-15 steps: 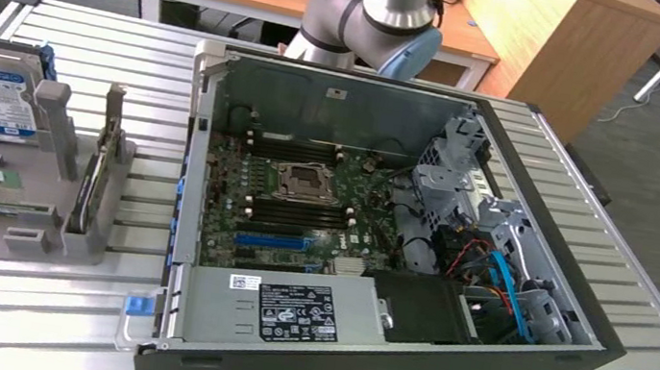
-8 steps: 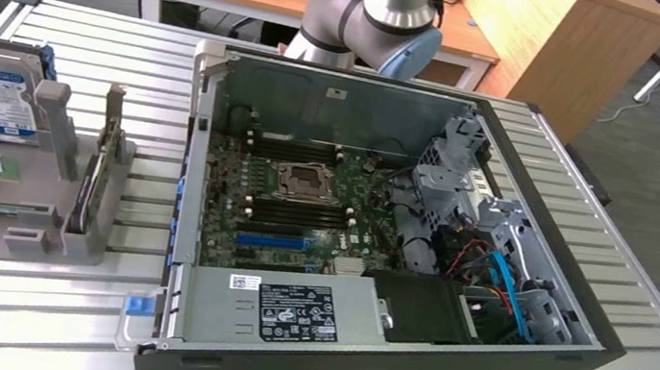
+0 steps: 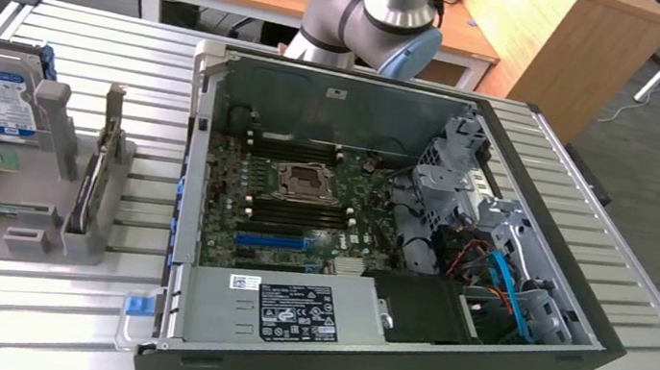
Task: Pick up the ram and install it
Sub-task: 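Pick up the ram and move it above insertion slot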
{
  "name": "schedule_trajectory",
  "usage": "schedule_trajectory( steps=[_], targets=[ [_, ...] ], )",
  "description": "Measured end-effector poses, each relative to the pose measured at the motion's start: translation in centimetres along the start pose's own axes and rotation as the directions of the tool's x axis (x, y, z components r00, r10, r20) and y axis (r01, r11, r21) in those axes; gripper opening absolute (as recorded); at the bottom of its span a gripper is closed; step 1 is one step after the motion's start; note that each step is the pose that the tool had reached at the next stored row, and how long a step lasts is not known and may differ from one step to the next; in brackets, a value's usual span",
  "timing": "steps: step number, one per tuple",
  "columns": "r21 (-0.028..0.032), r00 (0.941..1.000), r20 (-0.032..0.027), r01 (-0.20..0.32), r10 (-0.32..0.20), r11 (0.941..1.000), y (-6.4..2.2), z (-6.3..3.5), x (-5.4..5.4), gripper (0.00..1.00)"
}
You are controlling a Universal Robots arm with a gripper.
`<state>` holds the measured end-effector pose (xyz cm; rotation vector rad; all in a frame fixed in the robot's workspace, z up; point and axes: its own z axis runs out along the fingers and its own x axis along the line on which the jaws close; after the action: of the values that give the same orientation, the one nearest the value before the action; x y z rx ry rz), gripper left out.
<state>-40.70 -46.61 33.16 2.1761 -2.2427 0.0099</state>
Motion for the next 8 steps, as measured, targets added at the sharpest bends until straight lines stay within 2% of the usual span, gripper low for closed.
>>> schedule_trajectory(
  steps=[8],
  targets=[
    [0.0041,1.0,0.0001,0.0,0.0,1.0,0.01,-1.36,0.0,0.12]
  ],
)
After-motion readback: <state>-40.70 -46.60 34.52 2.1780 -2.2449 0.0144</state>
